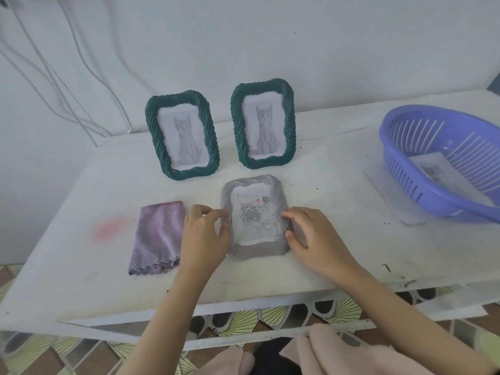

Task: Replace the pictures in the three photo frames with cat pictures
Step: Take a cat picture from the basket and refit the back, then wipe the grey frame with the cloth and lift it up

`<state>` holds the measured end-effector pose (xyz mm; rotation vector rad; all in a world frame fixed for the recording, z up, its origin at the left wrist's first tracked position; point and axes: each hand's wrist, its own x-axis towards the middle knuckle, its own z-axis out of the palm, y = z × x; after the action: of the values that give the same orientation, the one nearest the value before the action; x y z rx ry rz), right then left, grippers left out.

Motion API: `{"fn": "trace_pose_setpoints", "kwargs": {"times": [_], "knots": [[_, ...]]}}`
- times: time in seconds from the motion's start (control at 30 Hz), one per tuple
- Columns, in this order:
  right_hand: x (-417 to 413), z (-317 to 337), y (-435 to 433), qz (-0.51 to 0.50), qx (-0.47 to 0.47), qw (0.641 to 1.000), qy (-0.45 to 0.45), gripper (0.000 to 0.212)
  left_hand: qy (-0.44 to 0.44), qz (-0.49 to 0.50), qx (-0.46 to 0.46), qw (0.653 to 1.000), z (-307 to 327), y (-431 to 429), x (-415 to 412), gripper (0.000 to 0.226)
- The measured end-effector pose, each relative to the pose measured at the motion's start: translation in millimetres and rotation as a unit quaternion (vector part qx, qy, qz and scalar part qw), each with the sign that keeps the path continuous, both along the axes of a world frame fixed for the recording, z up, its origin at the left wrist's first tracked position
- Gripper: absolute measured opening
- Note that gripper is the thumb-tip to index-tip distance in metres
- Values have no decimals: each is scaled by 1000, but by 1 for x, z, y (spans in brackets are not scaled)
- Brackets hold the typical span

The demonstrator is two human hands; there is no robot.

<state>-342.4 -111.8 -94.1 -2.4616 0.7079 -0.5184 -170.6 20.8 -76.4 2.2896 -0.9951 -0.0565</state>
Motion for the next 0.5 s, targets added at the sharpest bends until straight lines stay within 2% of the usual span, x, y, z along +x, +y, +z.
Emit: {"fn": "trace_pose_setpoints", "kwargs": {"times": [0.13, 0.27, 0.4, 0.43, 0.5], "knots": [[1, 1, 0, 0, -5, 1000, 2, 34, -61, 22, -1, 998, 0, 8, 15, 27], [0, 0, 0, 1, -12, 1000, 8, 35, -97, 136, -20, 986, 1, 28, 39, 36], [0, -2, 0, 2, -10, 1000, 8, 37, -9, 228, 101, 969, 1, 48, 63, 52], [0, -2, 0, 1, -10, 1000, 7, 38, 24, 218, 105, 970, 1, 52, 66, 57], [0, -2, 0, 0, -7, 1000, 3, 37, 88, 191, 24, 977, 4, 56, 66, 61]]}}
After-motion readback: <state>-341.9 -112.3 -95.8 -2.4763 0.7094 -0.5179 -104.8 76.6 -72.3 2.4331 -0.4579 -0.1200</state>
